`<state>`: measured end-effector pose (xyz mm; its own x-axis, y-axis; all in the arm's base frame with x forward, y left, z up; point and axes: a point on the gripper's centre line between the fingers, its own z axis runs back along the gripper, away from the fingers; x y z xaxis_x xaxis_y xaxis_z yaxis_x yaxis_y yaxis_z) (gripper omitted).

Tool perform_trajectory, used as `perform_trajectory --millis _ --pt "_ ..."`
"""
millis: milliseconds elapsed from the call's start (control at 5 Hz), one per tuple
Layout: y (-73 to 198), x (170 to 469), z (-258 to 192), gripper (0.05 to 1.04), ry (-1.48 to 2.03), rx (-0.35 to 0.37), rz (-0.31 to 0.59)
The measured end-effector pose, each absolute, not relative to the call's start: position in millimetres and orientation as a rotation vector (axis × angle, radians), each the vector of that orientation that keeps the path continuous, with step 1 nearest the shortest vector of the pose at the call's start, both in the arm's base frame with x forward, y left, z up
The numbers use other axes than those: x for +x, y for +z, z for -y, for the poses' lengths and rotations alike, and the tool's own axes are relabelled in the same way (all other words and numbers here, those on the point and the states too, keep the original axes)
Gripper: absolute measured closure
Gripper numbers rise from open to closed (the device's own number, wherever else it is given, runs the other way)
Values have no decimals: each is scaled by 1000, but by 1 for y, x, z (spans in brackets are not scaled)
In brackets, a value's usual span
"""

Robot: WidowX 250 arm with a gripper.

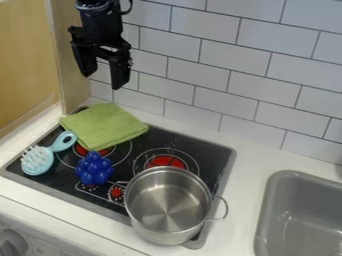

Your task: Move the brush to the right side of the table

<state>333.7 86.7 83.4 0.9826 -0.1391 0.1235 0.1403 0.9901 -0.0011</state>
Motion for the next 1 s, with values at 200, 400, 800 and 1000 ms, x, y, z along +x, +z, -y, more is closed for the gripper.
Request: perform_trajectory --millis 200,400,800,1000 --pt "64 320 -82 84 -139 -34 56" --pt "54 308 -84 84 -130 -30 11" --pt "39 269 -116 84 0 -29 -54" --pt "34 257 -123 84 35 -34 -72"
